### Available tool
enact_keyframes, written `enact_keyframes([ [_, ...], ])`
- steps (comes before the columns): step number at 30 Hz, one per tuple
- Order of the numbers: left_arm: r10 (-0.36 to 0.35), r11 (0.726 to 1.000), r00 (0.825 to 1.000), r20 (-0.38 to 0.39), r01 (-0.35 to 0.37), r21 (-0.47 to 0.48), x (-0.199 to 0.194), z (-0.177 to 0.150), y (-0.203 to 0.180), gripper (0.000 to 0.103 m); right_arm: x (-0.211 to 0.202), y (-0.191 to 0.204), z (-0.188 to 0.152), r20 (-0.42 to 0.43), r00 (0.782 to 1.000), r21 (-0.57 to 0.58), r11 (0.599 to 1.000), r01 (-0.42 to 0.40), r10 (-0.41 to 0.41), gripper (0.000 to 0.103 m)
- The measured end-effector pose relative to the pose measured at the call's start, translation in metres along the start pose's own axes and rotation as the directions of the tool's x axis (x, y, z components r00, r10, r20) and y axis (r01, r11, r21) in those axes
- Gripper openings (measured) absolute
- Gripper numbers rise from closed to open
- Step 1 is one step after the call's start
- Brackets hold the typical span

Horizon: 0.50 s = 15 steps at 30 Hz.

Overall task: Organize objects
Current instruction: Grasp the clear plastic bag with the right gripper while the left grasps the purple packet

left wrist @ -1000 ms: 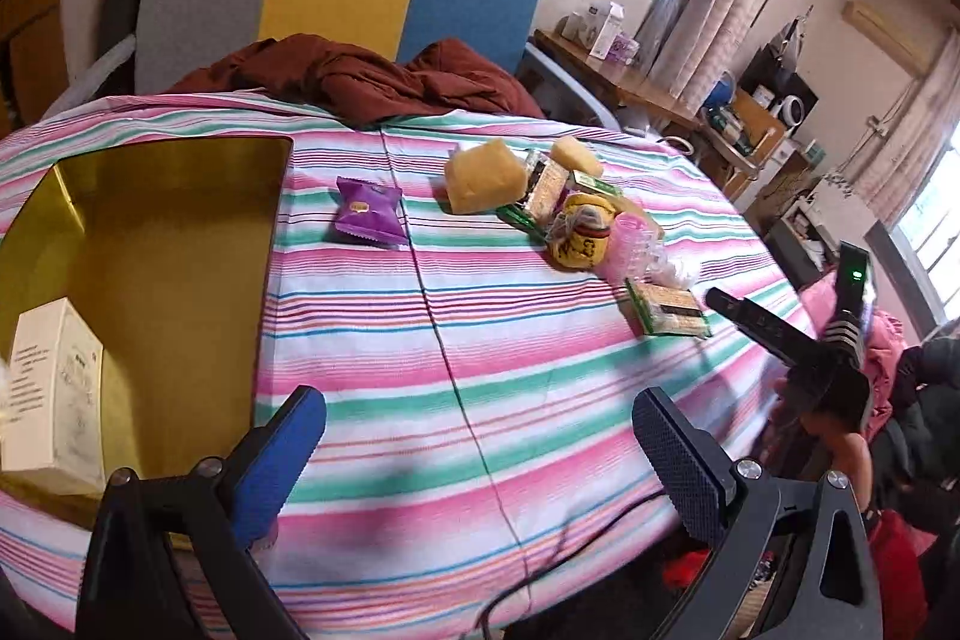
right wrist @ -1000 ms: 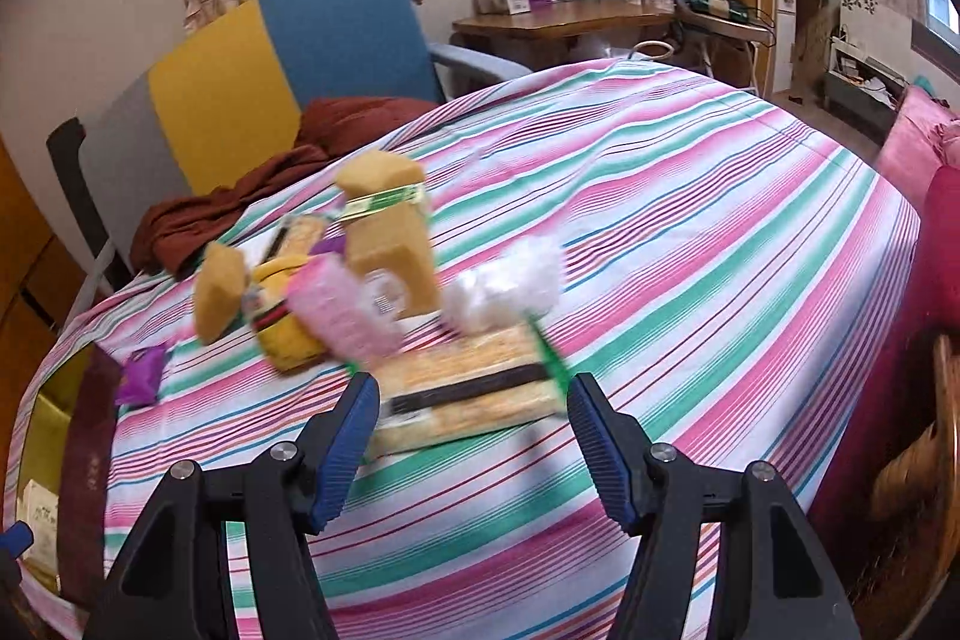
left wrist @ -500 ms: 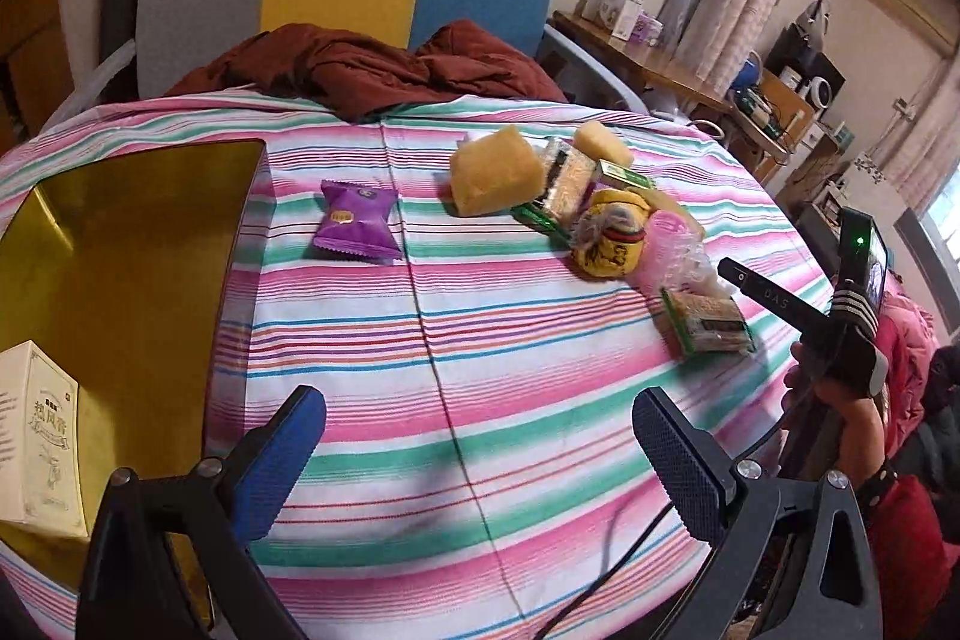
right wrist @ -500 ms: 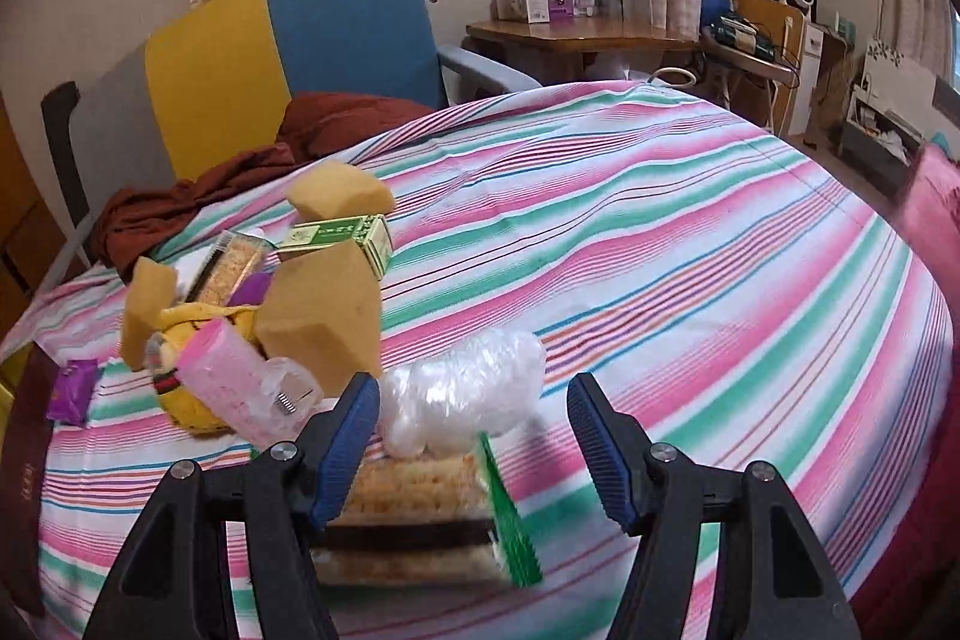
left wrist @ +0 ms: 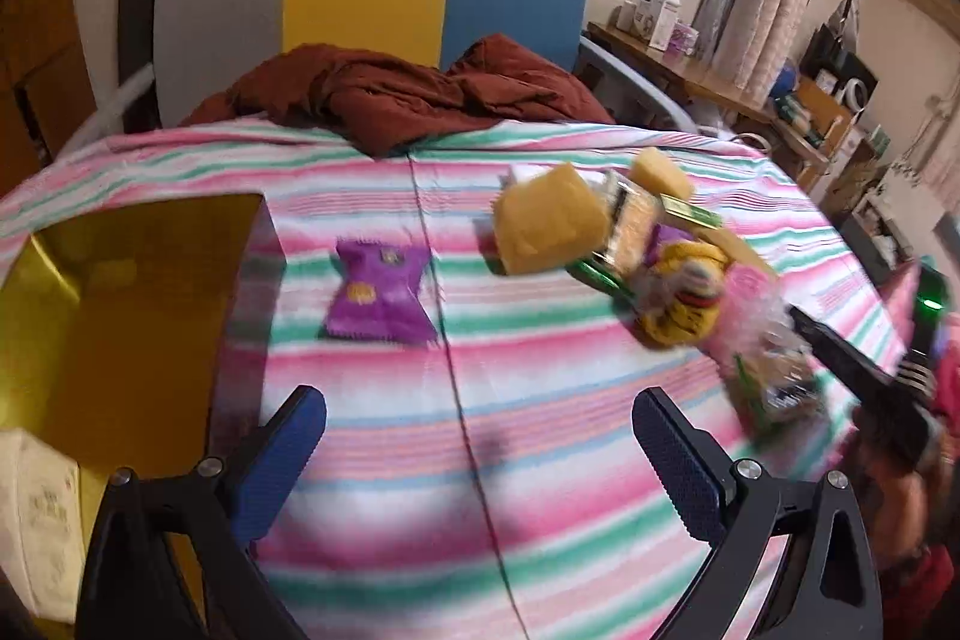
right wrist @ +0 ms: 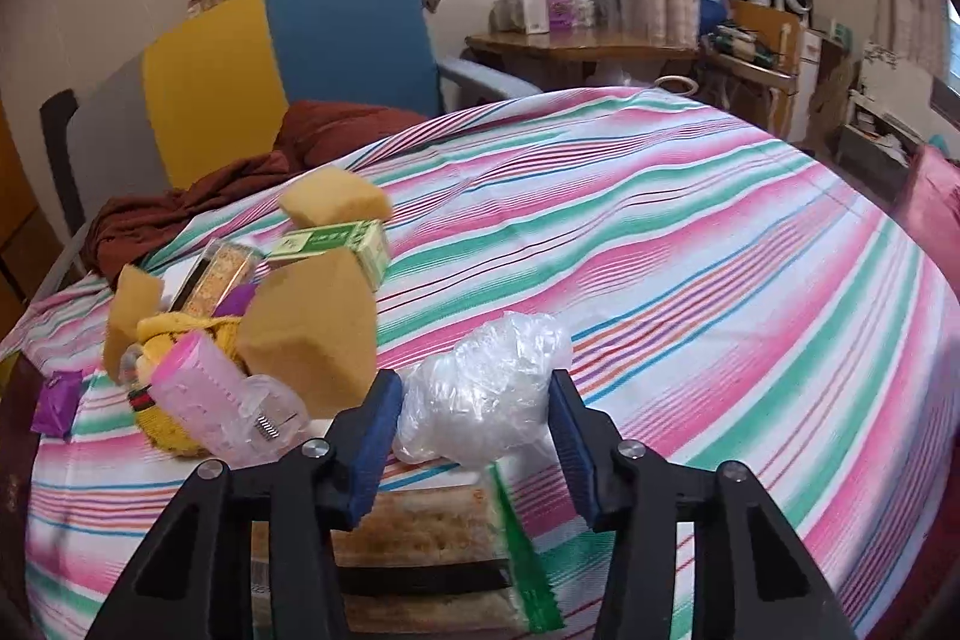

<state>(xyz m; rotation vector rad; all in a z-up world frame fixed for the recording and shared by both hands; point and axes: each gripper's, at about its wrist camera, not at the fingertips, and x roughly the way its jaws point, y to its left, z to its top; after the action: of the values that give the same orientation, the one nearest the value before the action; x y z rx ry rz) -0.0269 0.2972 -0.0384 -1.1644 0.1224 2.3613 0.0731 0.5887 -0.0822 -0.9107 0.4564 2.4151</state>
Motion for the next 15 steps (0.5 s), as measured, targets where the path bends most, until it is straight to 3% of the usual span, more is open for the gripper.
enact_keyframes([
  [4, 0.042, 0.999, 0.999, -0.001, -0.042, 0.019, 0.024, 0.016, -0.001, 0.103, -0.002, -0.013, -0.001, 0.025, 0.999, 0.062, 0.998, 0.027, -0.028, 0.049],
  [11, 0.119, 0.991, 0.992, -0.036, -0.116, 0.072, 0.066, 0.038, -0.004, 0.102, -0.004, -0.014, -0.003, 0.054, 0.997, 0.073, 0.996, 0.052, -0.056, 0.049],
  [15, 0.152, 0.985, 0.987, -0.054, -0.146, 0.094, 0.085, 0.046, 0.001, 0.094, -0.003, -0.016, -0.004, 0.057, 0.997, 0.085, 0.995, 0.051, -0.056, 0.049],
])
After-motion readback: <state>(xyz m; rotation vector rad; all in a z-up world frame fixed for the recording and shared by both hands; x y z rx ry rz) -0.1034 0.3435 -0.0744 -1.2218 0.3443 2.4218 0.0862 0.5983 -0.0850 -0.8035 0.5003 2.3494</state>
